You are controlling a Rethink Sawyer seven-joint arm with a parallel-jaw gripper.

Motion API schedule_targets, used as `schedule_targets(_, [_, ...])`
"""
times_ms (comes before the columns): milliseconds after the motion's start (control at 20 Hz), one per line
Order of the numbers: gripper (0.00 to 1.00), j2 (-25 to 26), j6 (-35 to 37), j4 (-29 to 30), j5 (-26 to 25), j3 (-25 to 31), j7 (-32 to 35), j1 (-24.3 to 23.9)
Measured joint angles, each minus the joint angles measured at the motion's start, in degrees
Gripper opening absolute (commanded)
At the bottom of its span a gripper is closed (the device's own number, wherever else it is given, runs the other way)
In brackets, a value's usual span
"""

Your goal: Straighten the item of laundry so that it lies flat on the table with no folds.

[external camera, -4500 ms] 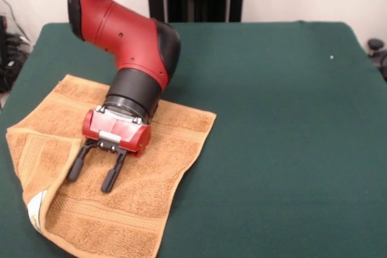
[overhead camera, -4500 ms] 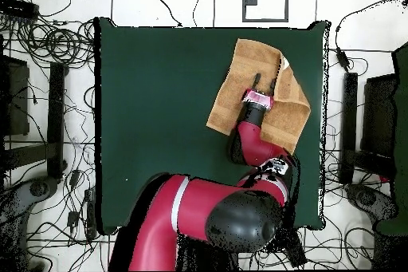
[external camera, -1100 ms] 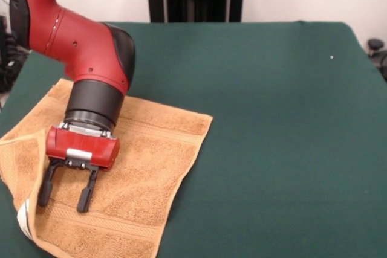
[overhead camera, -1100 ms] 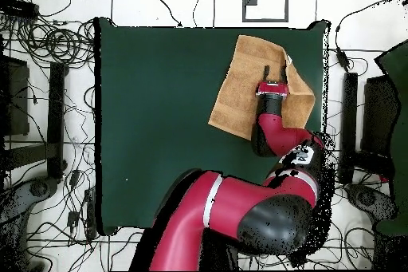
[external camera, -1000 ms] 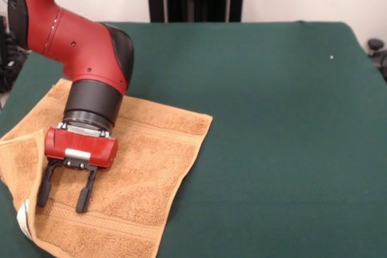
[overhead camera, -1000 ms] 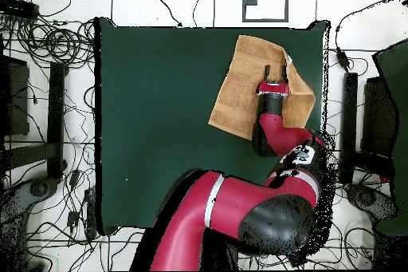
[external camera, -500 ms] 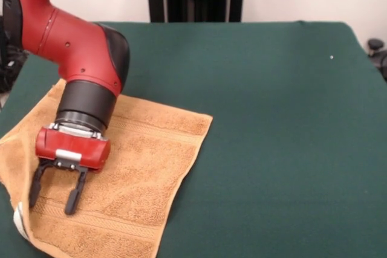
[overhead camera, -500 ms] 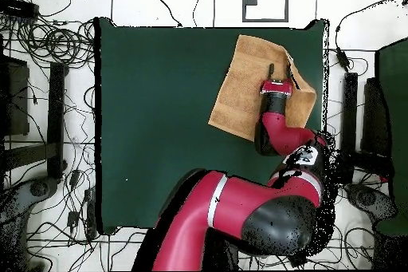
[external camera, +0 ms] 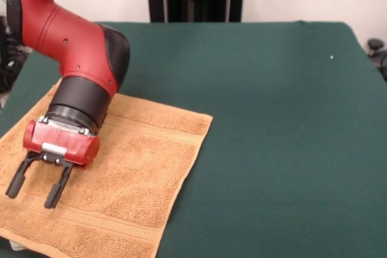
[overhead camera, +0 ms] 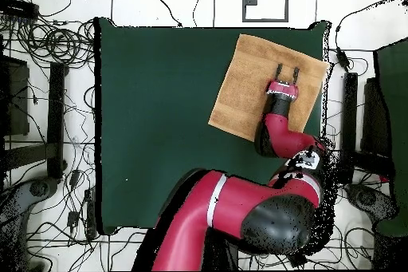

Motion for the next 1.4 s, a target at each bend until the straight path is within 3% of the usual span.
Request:
schedule_targets(250, [1.00, 0.57, -4.44, 0.33, 1.05, -1.03, 0.00, 0.29])
schedule_targets(400, [1.00, 0.40, -3.63, 0.15, -0.70, -1.02, 0.00, 0.72])
schedule_targets(500, [1.00, 0.03, -1.14, -0.40, -4.44, -0.53, 0.01, 0.62])
schedule_targets(700, [1.00, -4.97, 10.05, -3.53, -24.38, 5.66, 2.66, -1.98])
schedule_targets(850, [1.00, -11.23, 21.04, -3.85, -40.86, 18.53, 5.46, -8.89])
schedule_targets(900, [1.00, -13.63, 27.32, -3.65, -45.31, 28.73, 5.40, -15.13])
schedule_targets(1050, [1.00, -14.62, 34.99, -3.63, -45.06, 39.52, 4.62, -22.15])
schedule_targets(1150, [1.00, -14.85, 44.21, -3.88, -41.03, 49.05, 2.08, -27.83])
schedule_targets(1400, [1.00, -15.08, 57.76, -5.27, -34.49, 56.23, -5.10, -30.72])
